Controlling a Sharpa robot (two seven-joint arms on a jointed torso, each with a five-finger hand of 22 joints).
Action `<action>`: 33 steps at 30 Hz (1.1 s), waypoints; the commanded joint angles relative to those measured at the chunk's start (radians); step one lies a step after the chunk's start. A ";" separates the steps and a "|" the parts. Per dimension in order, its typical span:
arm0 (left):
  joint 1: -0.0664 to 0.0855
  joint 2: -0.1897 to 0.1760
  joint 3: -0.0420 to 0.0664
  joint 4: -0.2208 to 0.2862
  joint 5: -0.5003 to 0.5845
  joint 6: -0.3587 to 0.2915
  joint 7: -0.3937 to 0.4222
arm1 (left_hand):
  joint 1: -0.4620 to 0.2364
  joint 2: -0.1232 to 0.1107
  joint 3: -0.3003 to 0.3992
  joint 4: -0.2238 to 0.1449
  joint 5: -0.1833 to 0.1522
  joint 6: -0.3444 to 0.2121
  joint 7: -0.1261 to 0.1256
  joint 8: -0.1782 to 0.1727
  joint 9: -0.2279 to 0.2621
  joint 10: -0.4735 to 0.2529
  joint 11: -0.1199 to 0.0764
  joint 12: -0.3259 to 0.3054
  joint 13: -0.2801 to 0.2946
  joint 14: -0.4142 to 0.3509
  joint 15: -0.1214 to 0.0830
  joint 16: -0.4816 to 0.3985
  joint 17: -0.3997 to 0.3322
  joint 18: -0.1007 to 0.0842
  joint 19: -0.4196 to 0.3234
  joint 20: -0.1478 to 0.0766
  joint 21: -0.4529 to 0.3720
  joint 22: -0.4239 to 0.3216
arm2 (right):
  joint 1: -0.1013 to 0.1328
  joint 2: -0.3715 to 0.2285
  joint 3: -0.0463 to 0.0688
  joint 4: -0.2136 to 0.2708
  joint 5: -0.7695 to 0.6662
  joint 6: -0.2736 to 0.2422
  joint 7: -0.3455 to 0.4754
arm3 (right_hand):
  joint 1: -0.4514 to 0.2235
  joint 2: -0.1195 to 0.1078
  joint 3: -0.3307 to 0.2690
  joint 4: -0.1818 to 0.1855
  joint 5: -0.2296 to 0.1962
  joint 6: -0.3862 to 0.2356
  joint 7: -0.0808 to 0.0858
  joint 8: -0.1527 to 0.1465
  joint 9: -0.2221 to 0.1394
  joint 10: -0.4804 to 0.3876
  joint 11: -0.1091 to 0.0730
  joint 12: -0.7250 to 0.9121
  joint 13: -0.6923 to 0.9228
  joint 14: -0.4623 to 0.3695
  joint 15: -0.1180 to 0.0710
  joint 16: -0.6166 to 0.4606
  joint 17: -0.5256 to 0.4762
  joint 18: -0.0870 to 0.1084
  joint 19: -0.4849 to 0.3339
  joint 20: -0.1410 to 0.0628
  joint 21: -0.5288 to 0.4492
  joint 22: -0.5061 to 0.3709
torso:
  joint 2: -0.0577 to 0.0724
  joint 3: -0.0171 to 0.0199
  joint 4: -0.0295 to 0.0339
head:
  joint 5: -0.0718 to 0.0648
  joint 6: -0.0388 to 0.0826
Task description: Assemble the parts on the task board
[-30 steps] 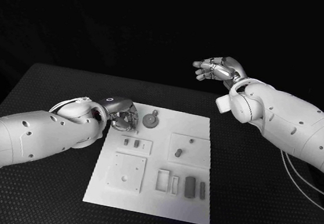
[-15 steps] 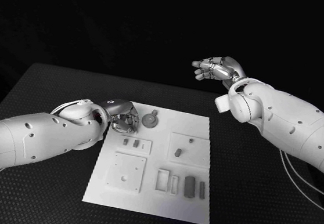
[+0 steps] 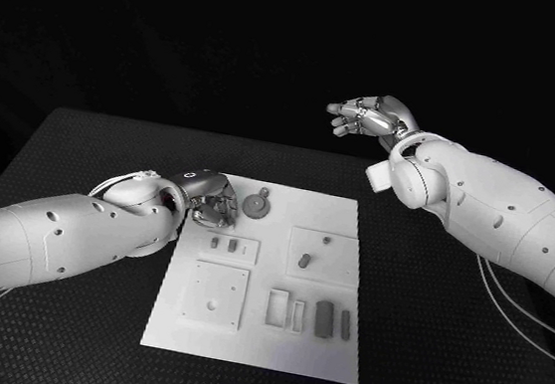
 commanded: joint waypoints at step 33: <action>-0.010 -0.001 -0.004 0.028 -0.001 0.006 0.016 | -0.006 0.001 -0.001 0.001 0.006 0.005 -0.001 0.004 -0.004 0.001 0.009 -0.002 -0.001 0.004 -0.005 0.007 -0.003 0.014 0.012 -0.083 0.008 0.014 | 0.000 0.000 0.000 0.000 -0.001 0.014 0.007 | 0.000 0.009 -0.001 0.004 0.004 -0.008 0.032 0.006 -0.002 0.004 0.003 -0.004 -0.001 -0.003 0.004 -0.004 0.001 0.012 -0.001 0.005 -0.005 0.002 | -0.001 0.0005 0.0017 | -0.006 -0.001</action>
